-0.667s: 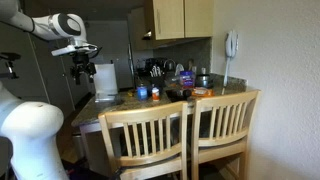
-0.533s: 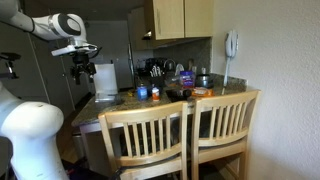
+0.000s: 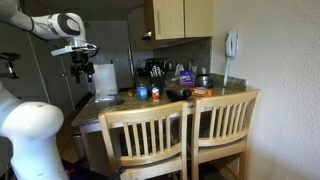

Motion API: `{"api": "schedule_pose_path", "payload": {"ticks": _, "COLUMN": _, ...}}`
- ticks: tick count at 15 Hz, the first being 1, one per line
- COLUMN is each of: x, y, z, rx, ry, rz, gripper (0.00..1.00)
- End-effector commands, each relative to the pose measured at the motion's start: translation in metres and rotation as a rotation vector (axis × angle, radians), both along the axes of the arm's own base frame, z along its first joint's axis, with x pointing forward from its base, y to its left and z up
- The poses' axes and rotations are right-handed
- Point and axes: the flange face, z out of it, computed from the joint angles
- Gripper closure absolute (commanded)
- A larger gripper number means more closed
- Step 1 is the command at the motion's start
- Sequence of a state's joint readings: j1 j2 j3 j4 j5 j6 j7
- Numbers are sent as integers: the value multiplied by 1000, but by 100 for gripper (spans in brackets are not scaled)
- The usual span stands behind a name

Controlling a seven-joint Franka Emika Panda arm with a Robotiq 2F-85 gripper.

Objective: Move the white and orange bottle to the left side of the countertop

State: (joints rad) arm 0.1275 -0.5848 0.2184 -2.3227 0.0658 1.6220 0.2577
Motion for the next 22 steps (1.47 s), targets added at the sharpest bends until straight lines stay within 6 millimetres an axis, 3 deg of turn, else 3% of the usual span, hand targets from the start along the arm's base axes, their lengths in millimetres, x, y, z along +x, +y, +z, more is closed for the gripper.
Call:
{"api": "schedule_pose_path", "payload": {"ticks": 1, "x": 42, "y": 14, "z": 19, "rx": 83, "ry": -90, "rz": -169, "gripper": 0}}
{"api": "schedule_pose_path", "payload": {"ticks": 5, "x": 95, "y": -1, "z": 24, "rx": 135, "ry": -253, "rz": -364, "gripper": 0}}
{"api": "schedule_pose_path", "payload": {"ticks": 7, "x": 111, "y": -9, "z": 20, "rx": 153, "ry": -321, "rz": -468, "gripper": 0}}
{"api": "schedule_pose_path", "payload": {"ticks": 8, "x": 108, "y": -5, "z": 22, "rx": 157, "ry": -346, "rz": -524, "gripper": 0}}
{"api": "schedule_pose_path", "payload": {"ticks": 9, "x": 104, "y": -7, "z": 19, "rx": 154, "ry": -307, "rz": -446, "gripper": 0}}
{"api": "schedule_pose_path", "payload": {"ticks": 13, "x": 105, "y": -5, "z": 18, "rx": 157, "ry": -310, "rz": -454, "gripper": 0}}
{"api": "schedule_pose_path", "payload": {"ticks": 14, "x": 118, "y": -14, "z": 15, "rx": 160, "ry": -399, "rz": -570, "gripper": 0}}
{"api": "schedule_pose_path", "payload": {"ticks": 15, "x": 135, "y": -33, "z": 14, "rx": 186, "ry": -419, "rz": -610, "gripper": 0}}
{"api": "schedule_pose_path", "payload": {"ticks": 16, "x": 155, "y": -66, "z": 14, "rx": 195, "ry": -462, "rz": -662, "gripper": 0}}
{"api": "schedule_pose_path", "payload": {"ticks": 18, "x": 170, "y": -113, "z": 22, "rx": 212, "ry": -544, "rz": -754, "gripper": 0}}
{"api": "schedule_pose_path", "payload": {"ticks": 22, "x": 204, "y": -235, "z": 30, "rx": 217, "ry": -697, "rz": -959, "gripper": 0}}
